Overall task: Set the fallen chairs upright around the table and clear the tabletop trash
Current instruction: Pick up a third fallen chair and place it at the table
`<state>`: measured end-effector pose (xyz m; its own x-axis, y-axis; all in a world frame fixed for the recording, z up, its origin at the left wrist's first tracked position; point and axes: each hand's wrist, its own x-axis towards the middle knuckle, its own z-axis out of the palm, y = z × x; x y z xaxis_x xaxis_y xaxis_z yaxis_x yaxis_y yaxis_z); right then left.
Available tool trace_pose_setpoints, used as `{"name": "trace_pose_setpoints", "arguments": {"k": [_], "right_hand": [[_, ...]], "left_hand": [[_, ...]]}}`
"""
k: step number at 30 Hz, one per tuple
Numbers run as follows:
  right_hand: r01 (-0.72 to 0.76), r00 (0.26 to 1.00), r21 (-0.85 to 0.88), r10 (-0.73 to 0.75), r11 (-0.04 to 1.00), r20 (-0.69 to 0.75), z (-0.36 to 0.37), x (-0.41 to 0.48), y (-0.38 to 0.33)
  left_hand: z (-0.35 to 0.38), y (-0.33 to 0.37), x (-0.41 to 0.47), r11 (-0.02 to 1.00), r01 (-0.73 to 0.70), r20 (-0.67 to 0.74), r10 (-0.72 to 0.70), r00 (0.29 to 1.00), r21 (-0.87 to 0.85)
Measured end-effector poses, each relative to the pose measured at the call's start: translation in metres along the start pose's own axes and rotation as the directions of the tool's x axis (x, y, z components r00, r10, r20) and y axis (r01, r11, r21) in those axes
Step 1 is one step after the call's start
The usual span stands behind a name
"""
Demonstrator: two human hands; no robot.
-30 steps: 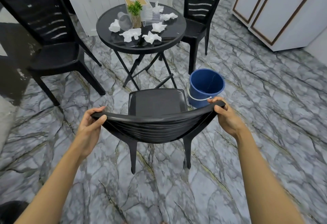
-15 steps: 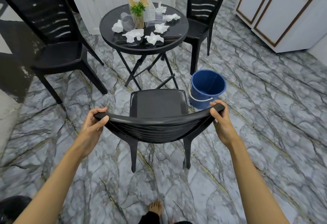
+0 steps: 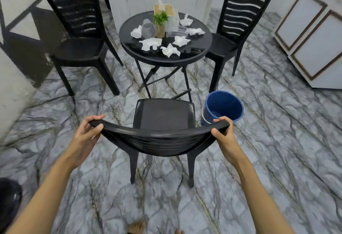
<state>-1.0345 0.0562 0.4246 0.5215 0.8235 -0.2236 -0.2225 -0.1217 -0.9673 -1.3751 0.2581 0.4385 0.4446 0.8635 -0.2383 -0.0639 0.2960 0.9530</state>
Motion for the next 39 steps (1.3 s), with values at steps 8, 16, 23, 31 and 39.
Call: {"name": "trace_pose_setpoints", "arguments": {"k": [8, 16, 23, 31, 39], "right_hand": [[0.010, 1.000, 0.014, -0.010, 1.000, 0.027, -0.048, 0.049, -0.025], [0.019, 1.000, 0.027, -0.019, 0.999, 0.012, -0.063, 0.050, -0.009], [0.059, 0.998, 0.038, -0.058, 0.998, -0.037, -0.059, 0.046, -0.006], [0.022, 1.000, 0.017, -0.022, 1.000, 0.005, -0.065, 0.046, -0.009], [-0.065, 0.993, -0.155, 0.079, 0.986, 0.088, -0.075, 0.045, -0.027]], "left_hand": [[0.062, -0.012, 0.009, 0.995, -0.072, -0.090, 0.066, 0.994, -0.065], [0.082, -0.024, 0.008, 0.987, -0.129, -0.181, 0.110, 0.977, -0.096], [0.078, -0.021, 0.006, 0.993, -0.081, -0.146, 0.068, 0.987, -0.090], [0.070, -0.005, 0.000, 0.996, 0.026, -0.024, -0.024, 0.999, 0.087], [0.072, 0.001, -0.007, 0.957, 0.097, -0.066, -0.082, 0.994, 0.275]]}}
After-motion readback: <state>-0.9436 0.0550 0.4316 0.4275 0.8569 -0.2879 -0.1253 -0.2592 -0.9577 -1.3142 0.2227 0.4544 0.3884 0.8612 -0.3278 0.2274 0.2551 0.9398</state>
